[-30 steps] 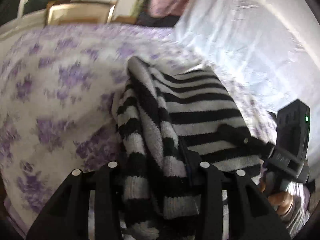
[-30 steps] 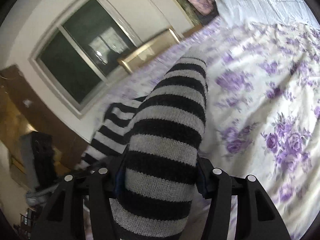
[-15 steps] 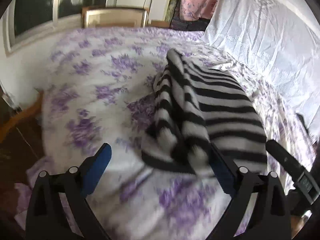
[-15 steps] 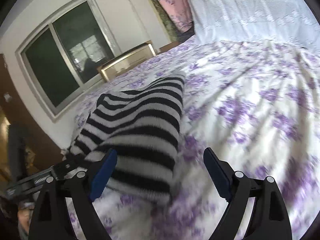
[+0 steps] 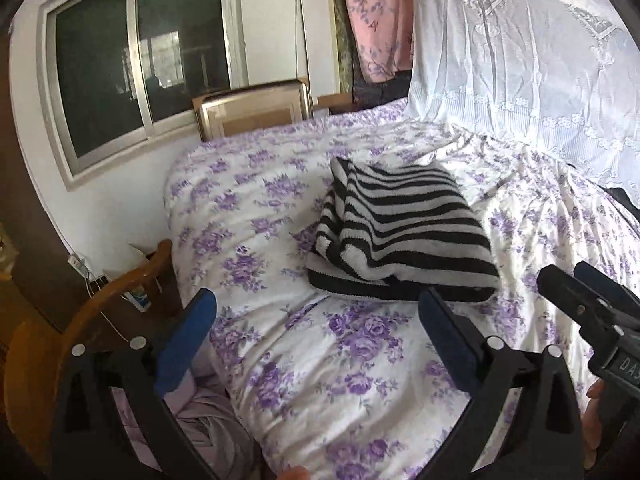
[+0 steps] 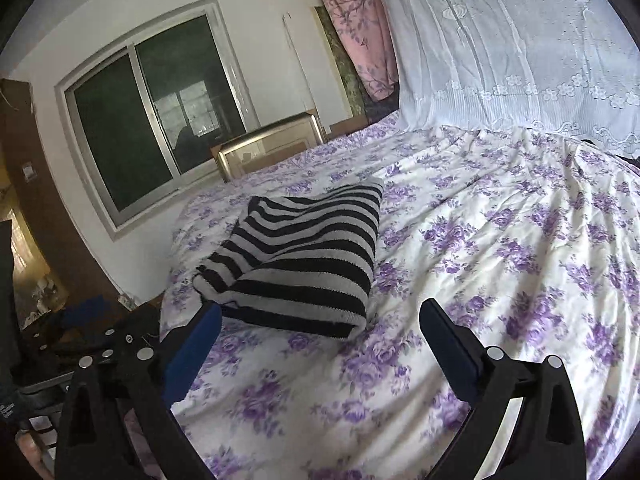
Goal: Fold small clothes
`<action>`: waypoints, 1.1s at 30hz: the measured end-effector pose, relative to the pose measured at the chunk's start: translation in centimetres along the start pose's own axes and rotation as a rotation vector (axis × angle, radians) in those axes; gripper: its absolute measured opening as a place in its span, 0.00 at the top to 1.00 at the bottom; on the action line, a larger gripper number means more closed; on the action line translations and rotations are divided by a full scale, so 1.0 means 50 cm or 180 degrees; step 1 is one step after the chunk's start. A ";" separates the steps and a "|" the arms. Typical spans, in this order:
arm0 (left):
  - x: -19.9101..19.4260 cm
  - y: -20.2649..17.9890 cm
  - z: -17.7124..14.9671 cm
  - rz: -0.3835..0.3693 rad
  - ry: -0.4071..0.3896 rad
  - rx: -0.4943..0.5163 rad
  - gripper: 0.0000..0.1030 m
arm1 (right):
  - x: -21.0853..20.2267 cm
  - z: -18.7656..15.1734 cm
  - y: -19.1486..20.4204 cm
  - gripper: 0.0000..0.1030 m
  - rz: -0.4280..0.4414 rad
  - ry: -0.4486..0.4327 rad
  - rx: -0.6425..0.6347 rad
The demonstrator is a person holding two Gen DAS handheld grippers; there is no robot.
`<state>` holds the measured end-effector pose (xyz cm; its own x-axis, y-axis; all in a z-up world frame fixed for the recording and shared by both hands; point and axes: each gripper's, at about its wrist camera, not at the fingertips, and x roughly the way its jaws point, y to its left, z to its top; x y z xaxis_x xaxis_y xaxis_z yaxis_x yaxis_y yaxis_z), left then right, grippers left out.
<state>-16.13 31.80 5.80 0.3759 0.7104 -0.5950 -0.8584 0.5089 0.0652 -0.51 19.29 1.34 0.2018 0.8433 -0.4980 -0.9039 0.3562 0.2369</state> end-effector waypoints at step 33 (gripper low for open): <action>-0.027 -0.020 -0.013 0.0094 -0.0036 0.0087 0.04 | -0.043 -0.008 0.014 0.03 -0.0081 -0.0024 -0.0079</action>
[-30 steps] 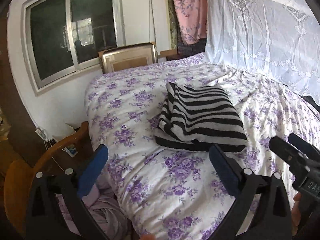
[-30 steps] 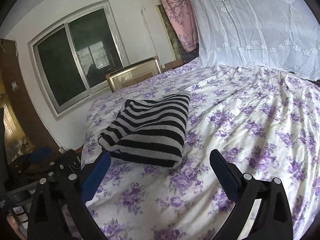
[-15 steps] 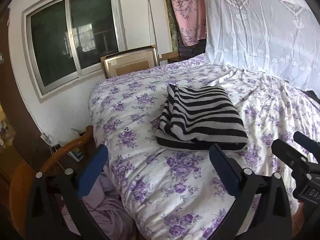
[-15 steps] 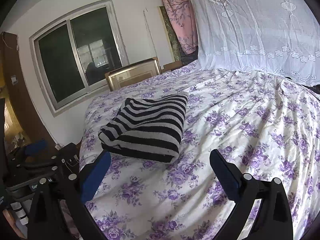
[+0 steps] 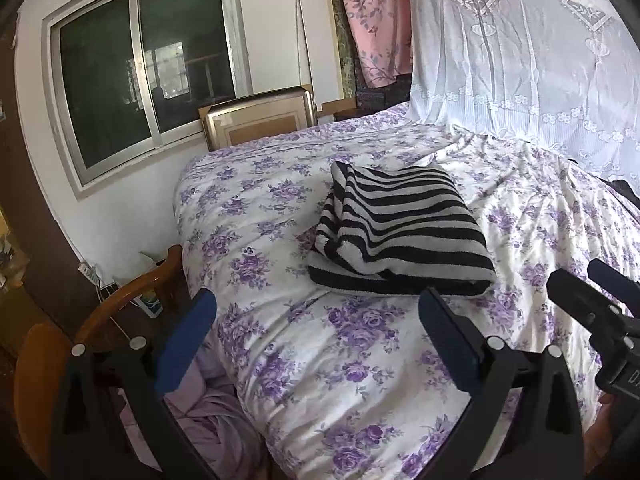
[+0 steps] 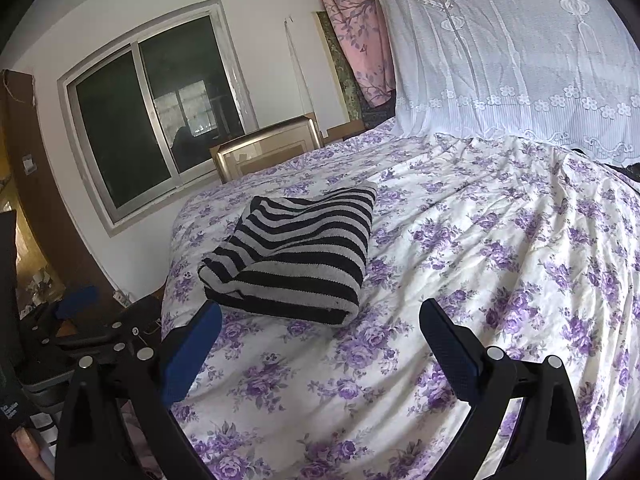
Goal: Fold small clothes
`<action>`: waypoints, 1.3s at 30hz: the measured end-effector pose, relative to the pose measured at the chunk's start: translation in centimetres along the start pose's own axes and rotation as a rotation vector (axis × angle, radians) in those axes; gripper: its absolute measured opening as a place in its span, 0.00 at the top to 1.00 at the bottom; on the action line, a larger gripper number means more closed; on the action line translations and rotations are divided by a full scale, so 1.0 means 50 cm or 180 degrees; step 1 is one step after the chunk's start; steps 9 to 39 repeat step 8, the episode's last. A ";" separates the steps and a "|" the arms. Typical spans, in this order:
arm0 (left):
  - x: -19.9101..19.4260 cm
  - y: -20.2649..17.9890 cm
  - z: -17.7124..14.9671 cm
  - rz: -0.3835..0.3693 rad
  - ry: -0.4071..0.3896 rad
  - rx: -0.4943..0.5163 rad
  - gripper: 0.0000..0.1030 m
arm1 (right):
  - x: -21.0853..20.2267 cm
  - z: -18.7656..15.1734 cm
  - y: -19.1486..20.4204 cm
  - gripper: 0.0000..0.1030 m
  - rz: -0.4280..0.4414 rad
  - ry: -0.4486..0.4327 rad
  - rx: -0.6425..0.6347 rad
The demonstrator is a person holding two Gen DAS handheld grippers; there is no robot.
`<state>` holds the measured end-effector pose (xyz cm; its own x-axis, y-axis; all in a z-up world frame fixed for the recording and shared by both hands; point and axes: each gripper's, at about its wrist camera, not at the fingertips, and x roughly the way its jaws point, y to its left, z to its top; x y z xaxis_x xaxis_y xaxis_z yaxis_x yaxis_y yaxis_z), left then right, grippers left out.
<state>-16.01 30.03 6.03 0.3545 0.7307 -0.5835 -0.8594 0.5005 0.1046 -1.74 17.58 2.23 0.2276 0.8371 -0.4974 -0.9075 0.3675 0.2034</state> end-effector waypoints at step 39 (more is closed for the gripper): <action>-0.004 -0.006 -0.001 -0.0071 0.0013 0.0030 0.04 | 0.001 0.001 0.000 0.03 -0.0004 -0.0003 -0.0004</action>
